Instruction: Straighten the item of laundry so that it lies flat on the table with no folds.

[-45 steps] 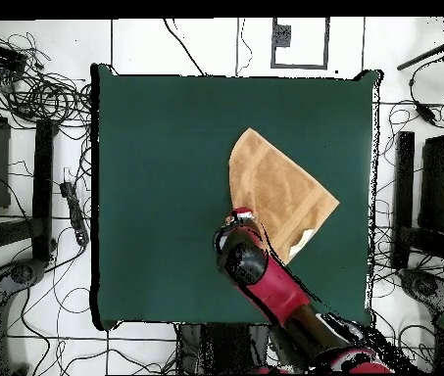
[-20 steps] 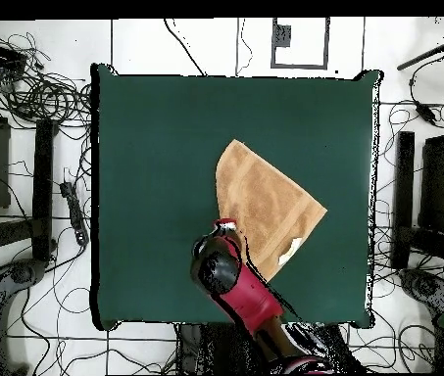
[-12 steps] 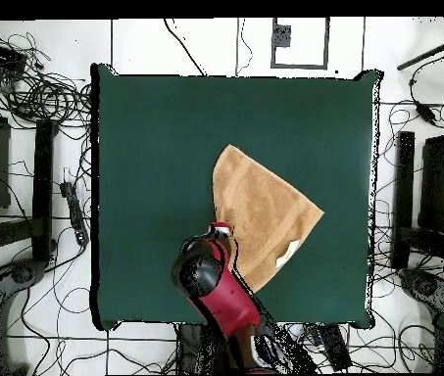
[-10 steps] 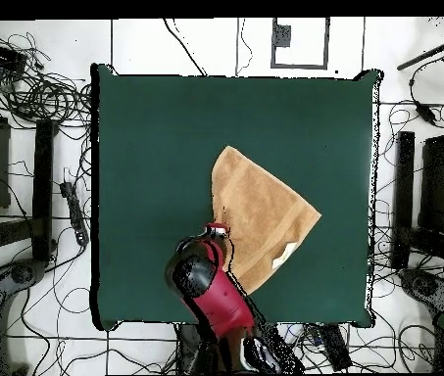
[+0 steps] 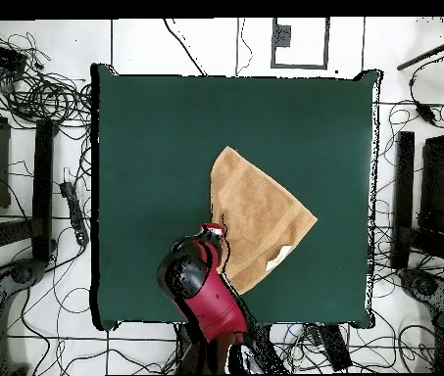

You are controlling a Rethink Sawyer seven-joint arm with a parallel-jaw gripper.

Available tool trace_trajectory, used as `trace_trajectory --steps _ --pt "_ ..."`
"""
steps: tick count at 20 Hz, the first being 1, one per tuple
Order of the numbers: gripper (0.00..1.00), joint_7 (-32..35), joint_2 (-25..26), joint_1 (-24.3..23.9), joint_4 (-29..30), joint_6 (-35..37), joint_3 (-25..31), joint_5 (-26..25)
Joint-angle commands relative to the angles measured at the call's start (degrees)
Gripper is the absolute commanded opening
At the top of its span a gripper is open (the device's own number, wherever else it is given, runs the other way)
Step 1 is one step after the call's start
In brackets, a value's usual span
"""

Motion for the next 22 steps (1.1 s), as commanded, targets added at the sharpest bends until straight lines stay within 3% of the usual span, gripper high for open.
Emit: trace_trajectory --steps 1,11,22 --pt "0.00 17.3 0.7 2.7 2.6 7.1 2.8 7.2" --pt "0.00 17.9 0.8 -1.9 2.7 3.4 5.4 1.7" --pt "0.00 13.7 1.8 4.1 1.5 5.2 0.7 9.2"
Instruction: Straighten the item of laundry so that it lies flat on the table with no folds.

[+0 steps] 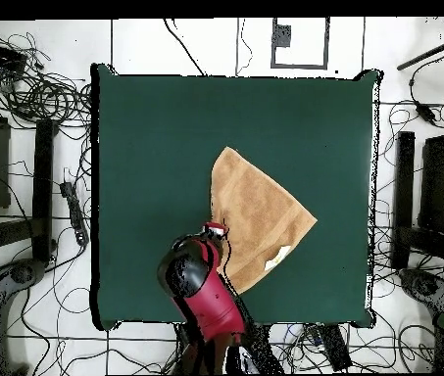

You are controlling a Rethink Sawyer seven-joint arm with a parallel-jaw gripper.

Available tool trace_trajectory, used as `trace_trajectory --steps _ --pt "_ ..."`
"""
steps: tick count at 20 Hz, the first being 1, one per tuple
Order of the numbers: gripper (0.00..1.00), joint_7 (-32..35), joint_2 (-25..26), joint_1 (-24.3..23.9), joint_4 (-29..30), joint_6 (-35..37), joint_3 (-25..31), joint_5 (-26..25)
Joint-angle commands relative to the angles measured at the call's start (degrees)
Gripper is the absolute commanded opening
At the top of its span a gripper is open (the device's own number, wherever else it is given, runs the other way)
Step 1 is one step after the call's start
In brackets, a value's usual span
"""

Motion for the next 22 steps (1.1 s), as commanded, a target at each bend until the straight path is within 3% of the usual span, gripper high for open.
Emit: trace_trajectory --steps 1,6,12,13,22 --pt "0.00 13.2 1.9 3.7 1.4 5.1 0.5 6.4" --pt "0.00 10.7 2.4 4.5 0.4 6.6 -1.3 8.4" --pt "0.00 11.0 2.0 2.5 0.3 6.3 -0.4 5.2" --pt "1.00 12.0 1.6 1.0 0.5 5.8 0.7 3.4" --pt "1.00 18.5 0.5 -6.3 1.6 1.3 7.0 -5.9"
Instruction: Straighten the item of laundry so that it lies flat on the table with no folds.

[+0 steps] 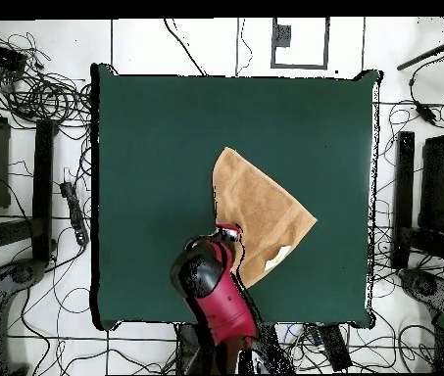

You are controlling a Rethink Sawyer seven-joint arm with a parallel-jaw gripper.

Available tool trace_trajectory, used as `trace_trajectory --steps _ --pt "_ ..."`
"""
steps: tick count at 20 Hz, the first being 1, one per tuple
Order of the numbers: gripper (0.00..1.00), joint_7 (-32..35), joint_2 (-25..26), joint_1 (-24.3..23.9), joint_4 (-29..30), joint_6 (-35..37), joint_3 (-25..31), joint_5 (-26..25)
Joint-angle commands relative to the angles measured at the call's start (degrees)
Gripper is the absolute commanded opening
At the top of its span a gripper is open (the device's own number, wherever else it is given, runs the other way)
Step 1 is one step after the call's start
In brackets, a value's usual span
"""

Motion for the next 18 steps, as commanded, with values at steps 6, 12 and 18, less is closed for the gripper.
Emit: trace_trajectory --steps 6,12,18 --pt "1.00 19.1 1.3 -7.7 2.0 -1.4 9.8 -11.0" --pt "1.00 16.7 1.0 -6.2 1.3 2.2 7.6 -9.4" --pt "1.00 5.5 3.6 6.3 -3.0 14.8 -8.7 -1.4"
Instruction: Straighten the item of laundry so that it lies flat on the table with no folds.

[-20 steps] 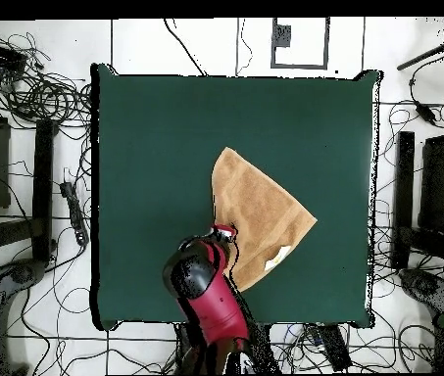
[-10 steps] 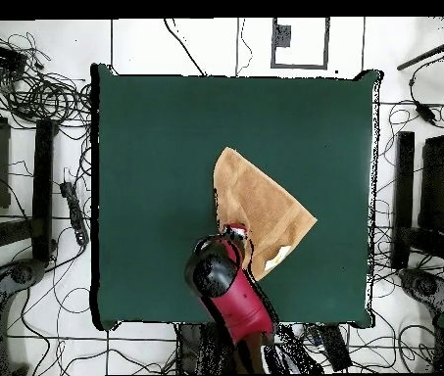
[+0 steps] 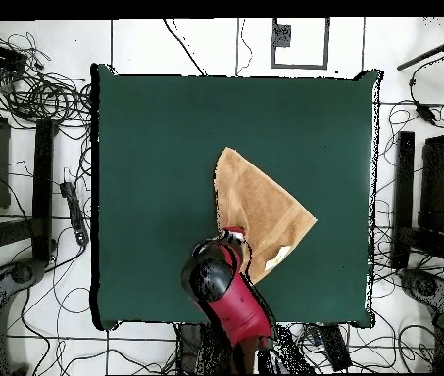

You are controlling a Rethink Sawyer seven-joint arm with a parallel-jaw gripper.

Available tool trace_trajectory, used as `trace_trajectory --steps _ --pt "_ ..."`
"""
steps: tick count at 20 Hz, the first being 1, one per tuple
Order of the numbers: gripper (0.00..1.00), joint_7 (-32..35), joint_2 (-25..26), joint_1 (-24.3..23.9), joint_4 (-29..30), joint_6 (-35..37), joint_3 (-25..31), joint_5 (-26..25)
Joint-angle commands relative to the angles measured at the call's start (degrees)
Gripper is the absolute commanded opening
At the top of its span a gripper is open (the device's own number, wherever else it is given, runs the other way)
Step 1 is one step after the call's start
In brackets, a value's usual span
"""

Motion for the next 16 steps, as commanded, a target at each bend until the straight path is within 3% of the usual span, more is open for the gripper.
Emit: trace_trajectory --steps 1,3,4,16 --pt "1.00 4.0 4.2 10.4 -3.8 15.4 -9.5 6.2" --pt "1.00 3.9 5.7 12.3 -5.5 18.1 -13.0 5.2" --pt "0.00 5.8 5.8 12.1 -6.2 19.9 -13.8 2.4" --pt "0.00 7.6 3.3 8.3 -4.8 17.7 -10.1 -1.5"
